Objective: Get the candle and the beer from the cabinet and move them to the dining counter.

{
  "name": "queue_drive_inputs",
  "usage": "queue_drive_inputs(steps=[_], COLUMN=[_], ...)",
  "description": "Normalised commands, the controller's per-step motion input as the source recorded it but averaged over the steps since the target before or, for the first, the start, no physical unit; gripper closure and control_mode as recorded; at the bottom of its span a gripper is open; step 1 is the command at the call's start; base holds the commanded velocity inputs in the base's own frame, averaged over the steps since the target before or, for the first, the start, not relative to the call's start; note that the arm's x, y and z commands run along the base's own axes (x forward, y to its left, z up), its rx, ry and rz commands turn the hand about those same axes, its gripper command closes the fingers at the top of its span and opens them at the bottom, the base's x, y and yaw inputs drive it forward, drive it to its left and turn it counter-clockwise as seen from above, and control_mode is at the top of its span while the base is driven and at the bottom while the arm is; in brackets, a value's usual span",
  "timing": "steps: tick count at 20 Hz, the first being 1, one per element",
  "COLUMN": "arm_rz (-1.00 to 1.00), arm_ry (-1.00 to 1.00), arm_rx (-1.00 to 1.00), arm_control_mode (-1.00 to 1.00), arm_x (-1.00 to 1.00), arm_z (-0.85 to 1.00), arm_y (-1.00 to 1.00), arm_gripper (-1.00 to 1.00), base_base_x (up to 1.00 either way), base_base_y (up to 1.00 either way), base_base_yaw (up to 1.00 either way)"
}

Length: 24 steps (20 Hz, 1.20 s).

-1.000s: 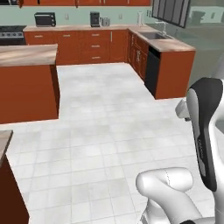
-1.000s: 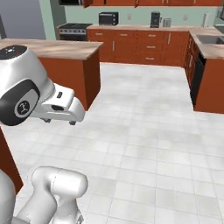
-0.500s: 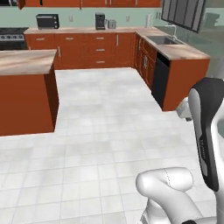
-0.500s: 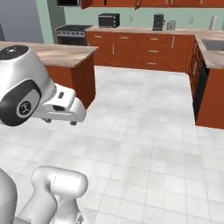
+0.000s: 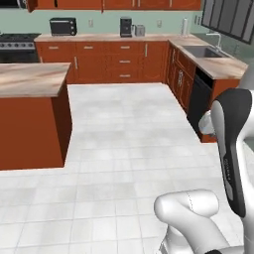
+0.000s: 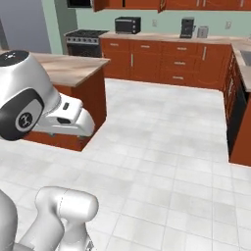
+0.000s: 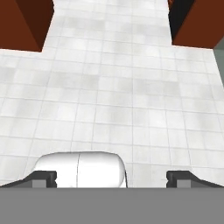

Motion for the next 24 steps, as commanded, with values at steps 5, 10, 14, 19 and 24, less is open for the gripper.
queue_drive_inputs(steps=[5,10,14,19,24], arm_rz=[0.0,0.0,0.0,0.0,0.0], arm_ry=[0.0,0.0,0.0,0.0,0.0], arm_rx=[0.0,0.0,0.0,0.0,0.0], arm_control_mode=[1.0,1.0,1.0,1.0,1.0], arm_x=[0.0,0.0,0.0,0.0,0.0], arm_z=[0.0,0.0,0.0,0.0,0.0], arm_y=[0.0,0.0,0.0,0.0,0.0], arm_gripper=[-1.0,-1.0,-1.0,-1.0,-1.0], base_base_x=[1.0,1.0,1.0,1.0,1.0], base_base_y=[-0.95,-0.91,-0.33,0.09,0.38], base_base_yaw=[-0.06,-0.23,-0.09,0.15,0.04])
